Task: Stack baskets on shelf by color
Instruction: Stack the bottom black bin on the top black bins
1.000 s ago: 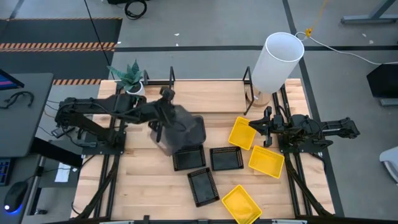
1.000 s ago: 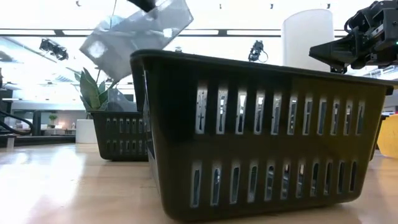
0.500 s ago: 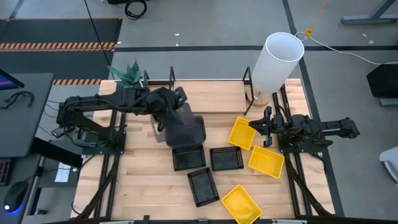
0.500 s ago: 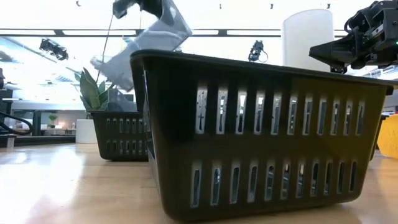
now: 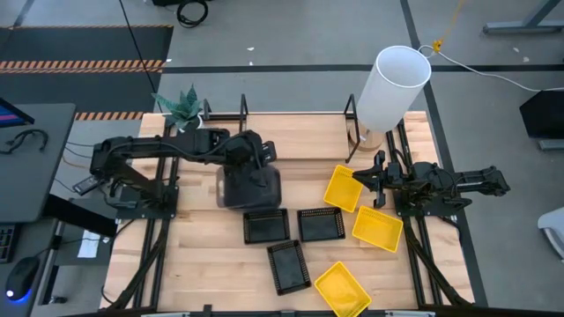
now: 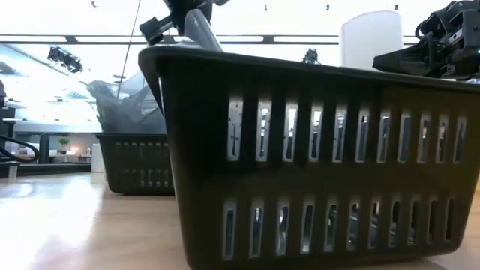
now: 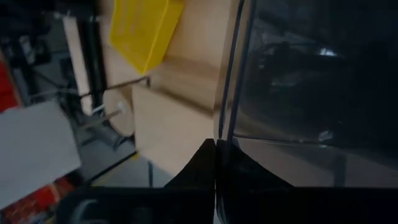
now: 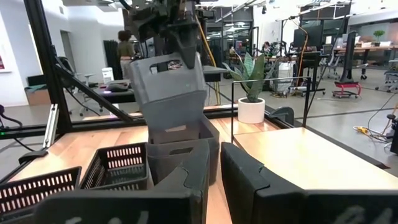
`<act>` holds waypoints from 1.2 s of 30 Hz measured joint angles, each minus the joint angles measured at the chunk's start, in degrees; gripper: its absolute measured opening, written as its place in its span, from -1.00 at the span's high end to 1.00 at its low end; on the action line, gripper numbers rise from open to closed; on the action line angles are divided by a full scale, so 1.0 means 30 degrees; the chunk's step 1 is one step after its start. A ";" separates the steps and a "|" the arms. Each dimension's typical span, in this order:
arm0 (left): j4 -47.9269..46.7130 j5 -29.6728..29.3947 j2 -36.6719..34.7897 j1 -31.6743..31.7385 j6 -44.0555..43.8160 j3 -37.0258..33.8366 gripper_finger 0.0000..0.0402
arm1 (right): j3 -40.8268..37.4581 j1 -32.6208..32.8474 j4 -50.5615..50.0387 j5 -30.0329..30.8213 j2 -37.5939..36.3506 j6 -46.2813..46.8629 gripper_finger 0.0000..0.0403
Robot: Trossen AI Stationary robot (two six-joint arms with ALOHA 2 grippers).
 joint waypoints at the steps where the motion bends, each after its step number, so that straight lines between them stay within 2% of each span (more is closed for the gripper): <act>1: -0.0074 0.0106 0.0104 -0.0007 0.0000 0.0000 0.97 | -0.0007 -0.0003 0.0013 0.0000 0.0000 -0.0005 0.77; 10: -0.1834 0.0293 0.1750 0.0205 0.0187 -0.0015 0.93 | 0.0000 -0.0003 0.0023 -0.0030 0.0087 0.0000 0.77; 16: -0.2376 0.0223 0.2272 0.0353 -0.0434 -0.0007 0.70 | 0.0000 -0.0002 0.0007 -0.0007 0.0109 0.0000 0.77; 21: -0.3020 0.0397 0.2062 0.0549 -0.3146 -0.0007 0.48 | -0.0004 0.0001 0.0008 -0.0009 0.0109 0.0000 0.77; 25: -0.3333 0.1347 0.1151 0.0945 -0.6368 -0.0007 0.38 | 0.0000 0.0001 0.0012 -0.0004 0.0124 0.0000 0.77; 30: -0.4396 0.3245 -0.0655 0.2232 -1.1305 -0.0007 0.36 | -0.0007 -0.0003 -0.0014 -0.0007 0.0124 0.0000 0.77; 32: -0.4718 0.3886 -0.1194 0.2949 -1.4148 -0.0007 0.38 | -0.0004 0.0001 0.0012 -0.0007 0.0124 0.0000 0.77; 36: -0.5923 0.3767 -0.1553 0.4522 -2.1050 -0.0017 0.40 | -0.0001 0.0003 0.0001 -0.0007 0.0124 0.0000 0.77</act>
